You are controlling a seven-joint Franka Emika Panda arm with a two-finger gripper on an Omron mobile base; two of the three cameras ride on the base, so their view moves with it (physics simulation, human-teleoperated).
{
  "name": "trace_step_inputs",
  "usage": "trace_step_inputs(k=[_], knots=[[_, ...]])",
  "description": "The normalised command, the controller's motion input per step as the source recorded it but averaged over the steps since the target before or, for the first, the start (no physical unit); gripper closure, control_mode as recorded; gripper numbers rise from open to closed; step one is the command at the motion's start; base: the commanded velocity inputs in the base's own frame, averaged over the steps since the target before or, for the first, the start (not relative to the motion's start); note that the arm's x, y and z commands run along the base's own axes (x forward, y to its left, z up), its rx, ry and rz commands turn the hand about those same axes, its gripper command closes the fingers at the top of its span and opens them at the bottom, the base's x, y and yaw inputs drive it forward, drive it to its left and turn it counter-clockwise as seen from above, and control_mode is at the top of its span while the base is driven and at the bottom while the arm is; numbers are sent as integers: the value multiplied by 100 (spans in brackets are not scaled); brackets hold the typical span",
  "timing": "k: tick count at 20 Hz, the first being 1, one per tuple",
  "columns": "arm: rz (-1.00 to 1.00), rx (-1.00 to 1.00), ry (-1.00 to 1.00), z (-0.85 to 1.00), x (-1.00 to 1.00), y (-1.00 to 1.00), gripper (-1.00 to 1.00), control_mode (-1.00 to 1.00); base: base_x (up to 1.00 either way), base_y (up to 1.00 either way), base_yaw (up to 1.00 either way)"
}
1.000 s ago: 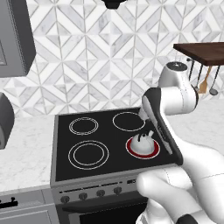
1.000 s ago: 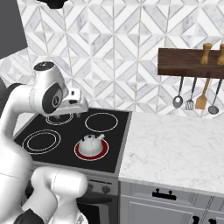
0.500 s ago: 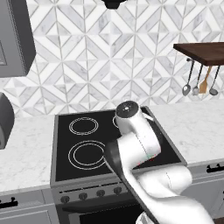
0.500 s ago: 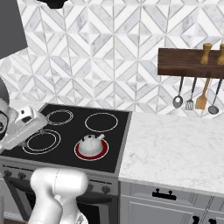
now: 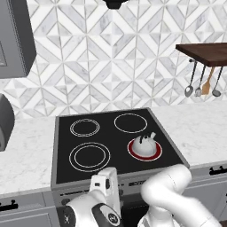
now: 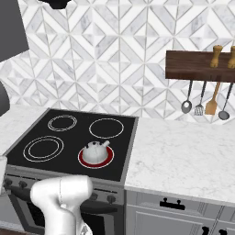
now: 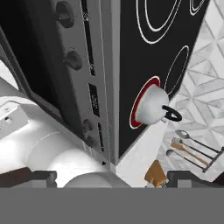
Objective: Turn off the front right burner of the stove.
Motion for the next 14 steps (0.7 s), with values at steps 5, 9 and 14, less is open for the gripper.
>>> trace_step_inputs(k=[5,9,14], knots=[[19,-55,8,-93,3,21,-100,-100,0,0,0],[16,-33,6,-87,11,-3,-100,-100,0,0,0],[3,-21,2,-65,23,-2,-100,-100,0,0,0]])
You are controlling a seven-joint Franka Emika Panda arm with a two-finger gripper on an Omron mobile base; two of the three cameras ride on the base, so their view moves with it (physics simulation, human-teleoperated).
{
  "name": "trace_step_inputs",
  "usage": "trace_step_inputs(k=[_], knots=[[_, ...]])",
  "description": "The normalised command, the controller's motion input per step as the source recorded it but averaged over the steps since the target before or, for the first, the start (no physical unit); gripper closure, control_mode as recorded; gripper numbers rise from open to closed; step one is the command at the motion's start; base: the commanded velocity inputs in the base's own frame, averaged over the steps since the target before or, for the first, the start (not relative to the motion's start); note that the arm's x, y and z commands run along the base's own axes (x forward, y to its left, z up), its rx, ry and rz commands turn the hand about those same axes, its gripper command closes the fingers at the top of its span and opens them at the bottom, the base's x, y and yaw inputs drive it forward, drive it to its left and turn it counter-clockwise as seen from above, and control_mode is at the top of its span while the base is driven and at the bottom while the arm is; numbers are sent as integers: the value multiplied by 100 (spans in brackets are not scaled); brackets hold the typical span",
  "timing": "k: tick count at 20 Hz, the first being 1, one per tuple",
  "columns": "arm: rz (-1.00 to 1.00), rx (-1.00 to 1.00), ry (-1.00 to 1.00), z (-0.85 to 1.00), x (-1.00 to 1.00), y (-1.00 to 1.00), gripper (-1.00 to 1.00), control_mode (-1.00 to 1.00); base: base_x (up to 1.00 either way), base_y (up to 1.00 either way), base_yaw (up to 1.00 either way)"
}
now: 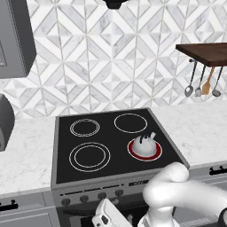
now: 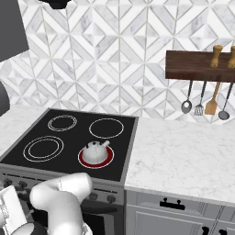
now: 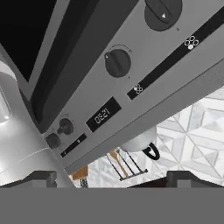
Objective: Turn off the front right burner of the stove.
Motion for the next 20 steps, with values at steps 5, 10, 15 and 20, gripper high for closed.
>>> trace_step_inputs(k=[5,10,15,20], knots=[[0,-2,-1,-30,33,-9,-100,-100,0,0,0],[0,2,-2,-21,39,-26,-100,-100,0,0,0],[3,0,0,-7,41,-19,-100,-100,0,0,0],[11,-4,0,-14,20,-7,-100,-100,0,0,0]])
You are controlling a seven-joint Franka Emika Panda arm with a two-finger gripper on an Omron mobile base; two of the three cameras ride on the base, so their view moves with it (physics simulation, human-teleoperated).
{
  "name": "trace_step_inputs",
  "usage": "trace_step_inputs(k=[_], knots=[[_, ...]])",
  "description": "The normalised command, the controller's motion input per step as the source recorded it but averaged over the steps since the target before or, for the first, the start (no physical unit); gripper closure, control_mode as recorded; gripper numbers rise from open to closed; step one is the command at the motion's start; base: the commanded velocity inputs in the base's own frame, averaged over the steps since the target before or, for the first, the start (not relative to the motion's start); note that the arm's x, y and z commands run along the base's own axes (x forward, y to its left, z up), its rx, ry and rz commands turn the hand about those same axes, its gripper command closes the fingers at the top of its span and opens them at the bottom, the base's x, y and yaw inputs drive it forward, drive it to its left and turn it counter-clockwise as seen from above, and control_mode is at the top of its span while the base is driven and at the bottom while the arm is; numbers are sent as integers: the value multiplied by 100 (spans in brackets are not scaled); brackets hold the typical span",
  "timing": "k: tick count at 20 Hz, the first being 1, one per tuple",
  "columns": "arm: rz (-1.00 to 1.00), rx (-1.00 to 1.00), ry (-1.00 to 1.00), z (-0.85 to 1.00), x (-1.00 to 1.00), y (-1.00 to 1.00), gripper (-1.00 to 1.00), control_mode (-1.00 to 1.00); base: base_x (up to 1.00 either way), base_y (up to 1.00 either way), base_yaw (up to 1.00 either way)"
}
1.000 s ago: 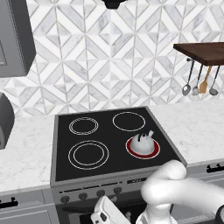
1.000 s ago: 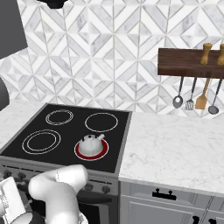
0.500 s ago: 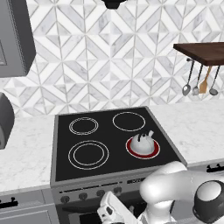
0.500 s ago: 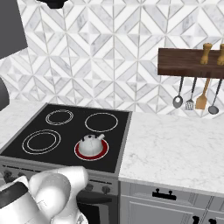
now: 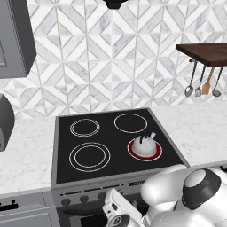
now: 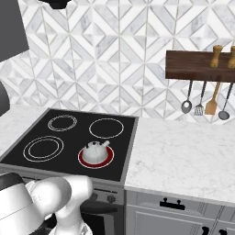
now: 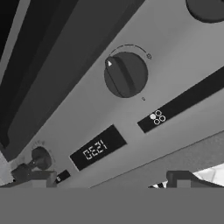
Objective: Turn off the front right burner of the stove.
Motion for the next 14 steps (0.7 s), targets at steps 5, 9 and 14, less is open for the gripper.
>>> trace_step_inputs(k=[5,9,14], knots=[[10,-9,0,-17,8,1,-100,-100,0,0,0],[11,-17,0,-26,7,12,-100,-100,0,0,0],[12,-19,0,-20,3,34,-100,-100,0,0,0]])
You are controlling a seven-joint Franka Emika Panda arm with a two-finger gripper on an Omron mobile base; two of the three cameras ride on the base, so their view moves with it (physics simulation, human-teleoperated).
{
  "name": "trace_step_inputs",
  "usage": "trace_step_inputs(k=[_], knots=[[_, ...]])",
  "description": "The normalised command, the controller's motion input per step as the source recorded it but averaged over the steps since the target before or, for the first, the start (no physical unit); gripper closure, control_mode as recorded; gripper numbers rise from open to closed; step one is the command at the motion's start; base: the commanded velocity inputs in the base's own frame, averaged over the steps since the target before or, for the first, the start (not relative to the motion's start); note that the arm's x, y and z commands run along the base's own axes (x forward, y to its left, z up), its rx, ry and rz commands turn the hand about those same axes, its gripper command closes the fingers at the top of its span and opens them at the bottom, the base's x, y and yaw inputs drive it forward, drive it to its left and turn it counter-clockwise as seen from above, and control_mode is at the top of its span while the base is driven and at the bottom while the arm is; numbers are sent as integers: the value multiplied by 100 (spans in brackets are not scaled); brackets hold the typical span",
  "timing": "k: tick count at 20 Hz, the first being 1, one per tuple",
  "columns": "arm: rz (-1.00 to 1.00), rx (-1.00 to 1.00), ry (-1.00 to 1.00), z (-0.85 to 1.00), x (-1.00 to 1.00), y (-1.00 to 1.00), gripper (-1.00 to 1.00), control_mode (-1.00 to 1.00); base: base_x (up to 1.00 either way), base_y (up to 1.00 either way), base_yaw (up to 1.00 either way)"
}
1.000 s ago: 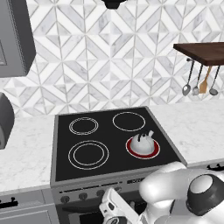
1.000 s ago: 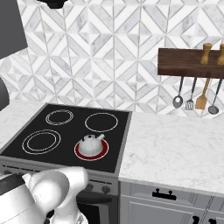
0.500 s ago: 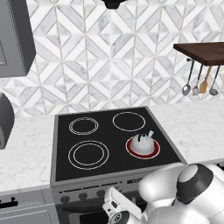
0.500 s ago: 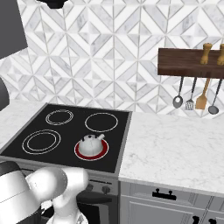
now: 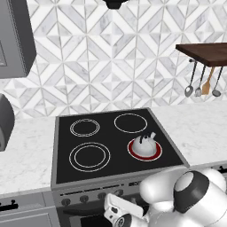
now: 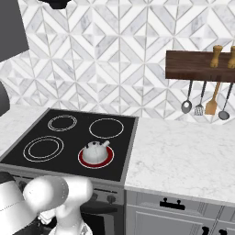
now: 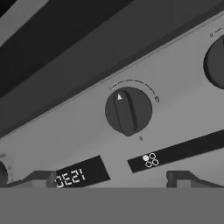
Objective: Turn off the front right burner of the stove.
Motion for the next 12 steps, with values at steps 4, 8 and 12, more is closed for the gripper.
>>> trace_step_inputs(k=[4,8,12], knots=[[11,-13,0,-7,1,34,-100,-100,0,0,0],[4,-1,0,-2,8,-1,-100,-100,0,0,0],[9,0,0,-12,14,-32,-100,-100,0,0,0]])
